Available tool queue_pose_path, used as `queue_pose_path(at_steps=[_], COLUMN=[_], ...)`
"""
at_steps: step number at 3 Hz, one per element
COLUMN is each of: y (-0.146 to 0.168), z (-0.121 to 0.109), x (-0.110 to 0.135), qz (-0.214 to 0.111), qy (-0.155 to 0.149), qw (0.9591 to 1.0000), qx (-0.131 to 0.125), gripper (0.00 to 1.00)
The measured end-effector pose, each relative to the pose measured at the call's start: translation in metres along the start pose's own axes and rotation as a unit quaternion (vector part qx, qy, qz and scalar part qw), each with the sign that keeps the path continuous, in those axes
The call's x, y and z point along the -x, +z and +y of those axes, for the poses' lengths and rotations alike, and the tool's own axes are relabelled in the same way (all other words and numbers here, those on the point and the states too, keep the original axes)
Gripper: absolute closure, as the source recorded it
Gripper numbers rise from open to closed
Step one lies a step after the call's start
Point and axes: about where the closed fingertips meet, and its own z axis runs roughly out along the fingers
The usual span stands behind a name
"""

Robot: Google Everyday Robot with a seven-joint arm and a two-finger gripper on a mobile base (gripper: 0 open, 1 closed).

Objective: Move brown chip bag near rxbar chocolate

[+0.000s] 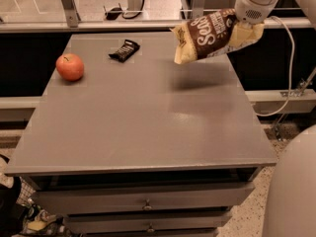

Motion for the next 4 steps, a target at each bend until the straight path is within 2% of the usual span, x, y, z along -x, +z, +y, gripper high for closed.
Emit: queue_pose_path(at_steps=[1,2,3,4], y=[0.011,0.019,0.056,0.08], z=[-0.015,-0.018,-0.028,-0.037], x=[0.02,0.025,0.066,0.1], qz=[-0.019,-0.025,-0.092,-0.153], qy=[0.0,-0.004,-0.02,-0.025], qw=[0.9992,0.999,0.9947,0.9864], qx=[-0.035,-0.036,-0.041,-0.055], gripper=[1.0,1.0,1.0,1.0])
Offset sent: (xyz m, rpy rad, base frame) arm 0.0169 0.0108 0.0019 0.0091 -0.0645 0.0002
